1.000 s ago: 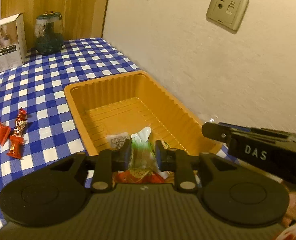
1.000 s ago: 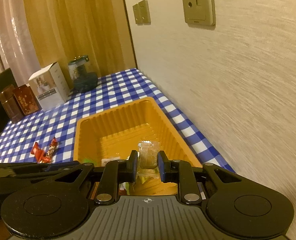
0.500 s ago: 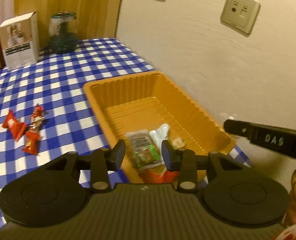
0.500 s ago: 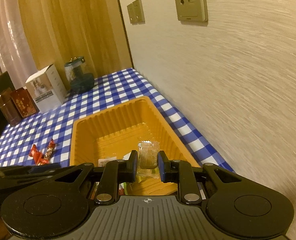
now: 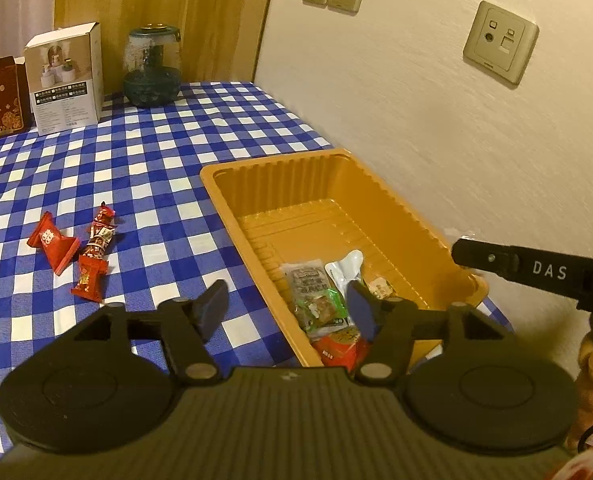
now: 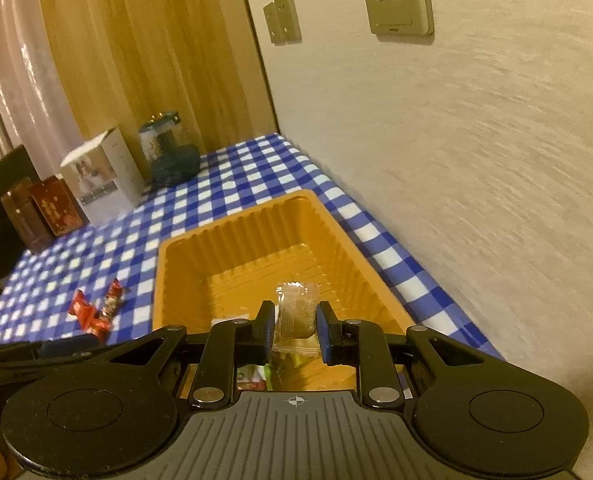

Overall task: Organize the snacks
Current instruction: 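Move both grippers back from the tray to the red candies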

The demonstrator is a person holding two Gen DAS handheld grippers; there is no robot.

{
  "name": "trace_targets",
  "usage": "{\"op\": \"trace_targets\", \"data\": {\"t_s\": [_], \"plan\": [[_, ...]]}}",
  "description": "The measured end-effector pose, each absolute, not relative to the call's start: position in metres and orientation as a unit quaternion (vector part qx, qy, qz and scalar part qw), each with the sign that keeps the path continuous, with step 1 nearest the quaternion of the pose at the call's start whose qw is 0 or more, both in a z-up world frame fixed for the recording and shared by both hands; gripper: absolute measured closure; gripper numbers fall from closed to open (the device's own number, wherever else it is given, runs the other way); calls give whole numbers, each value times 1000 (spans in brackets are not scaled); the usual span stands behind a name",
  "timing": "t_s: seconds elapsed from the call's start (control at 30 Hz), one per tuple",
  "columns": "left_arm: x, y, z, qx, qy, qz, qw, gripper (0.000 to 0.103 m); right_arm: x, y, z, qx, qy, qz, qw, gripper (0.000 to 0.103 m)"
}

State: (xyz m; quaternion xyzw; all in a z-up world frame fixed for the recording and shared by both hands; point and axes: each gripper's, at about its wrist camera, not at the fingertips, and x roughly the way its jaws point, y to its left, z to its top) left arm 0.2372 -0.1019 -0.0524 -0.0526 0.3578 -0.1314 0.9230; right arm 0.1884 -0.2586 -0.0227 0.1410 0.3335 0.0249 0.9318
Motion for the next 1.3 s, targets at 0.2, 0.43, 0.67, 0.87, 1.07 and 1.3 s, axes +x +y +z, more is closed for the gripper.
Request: {"op": "trace_targets", "data": {"t_s": [0.2, 0.43, 0.67, 0.87, 1.07, 1.3], "plan": [[234, -99, -52, -45, 351, -118, 928, 18, 186, -268, -22, 162, 319, 12, 934, 36], [227, -87, -52, -54, 353, -98, 929, 13, 173, -278, -19, 169, 329, -21, 929, 36], [213, -75, -47, -58, 349, -92, 931, 9, 157, -270, -7, 165, 327, -21, 930, 36], [195, -62, -38, -53, 338, -85, 936, 8, 145, -251, 8, 159, 317, -5, 935, 35], [178, -43, -31, -49, 337, -73, 938, 7, 136, -229, 18, 154, 313, 11, 937, 36], [161, -20, -24, -51, 349, -60, 934, 7, 128, -205, 26, 147, 310, 28, 939, 36]]}}
